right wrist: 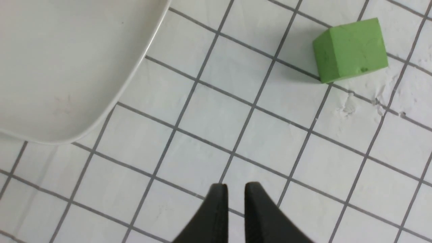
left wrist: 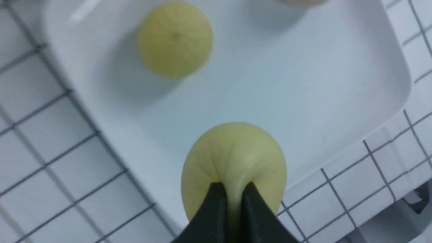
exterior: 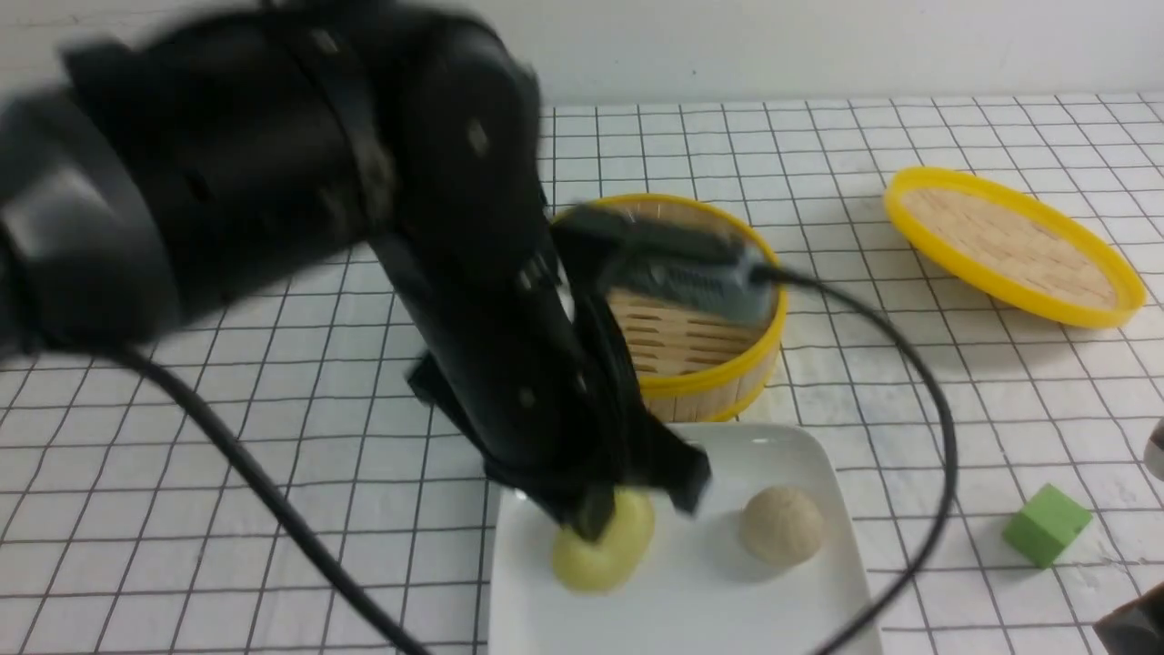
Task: Put the steamed buns into the plate on the white-black tablecloth.
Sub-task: 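Carry the bun from the bamboo steamer to the plate with the left gripper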
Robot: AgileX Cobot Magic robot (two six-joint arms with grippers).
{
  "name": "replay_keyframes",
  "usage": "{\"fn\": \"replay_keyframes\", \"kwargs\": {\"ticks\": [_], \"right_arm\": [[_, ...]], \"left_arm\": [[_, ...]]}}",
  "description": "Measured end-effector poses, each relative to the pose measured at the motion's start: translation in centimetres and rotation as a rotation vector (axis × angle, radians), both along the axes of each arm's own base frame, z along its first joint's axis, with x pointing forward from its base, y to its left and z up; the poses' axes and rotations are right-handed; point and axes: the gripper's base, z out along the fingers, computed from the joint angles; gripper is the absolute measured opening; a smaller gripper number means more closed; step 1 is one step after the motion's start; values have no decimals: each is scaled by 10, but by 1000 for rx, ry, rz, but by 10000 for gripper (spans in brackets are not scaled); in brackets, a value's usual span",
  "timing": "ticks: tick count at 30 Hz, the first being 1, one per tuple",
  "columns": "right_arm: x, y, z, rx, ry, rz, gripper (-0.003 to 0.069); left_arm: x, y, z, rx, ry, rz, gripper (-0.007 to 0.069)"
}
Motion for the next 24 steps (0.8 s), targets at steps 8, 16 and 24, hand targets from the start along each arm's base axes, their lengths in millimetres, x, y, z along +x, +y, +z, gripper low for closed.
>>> {"fn": "replay_keyframes", "kwargs": {"ticks": [8,16,24], "right_arm": [[-1,-1,0,-8,2,0,110],[-27,-22,26,7,-70,-14,110],[-100,-70,58,202,-332,-59,111]], "left_arm": [[-8,-31,-62,-27,-8,34,60],[-1,-34,-79,-4,-7,108,221],[-2,-32,-67,-34,-28,111,398]]}}
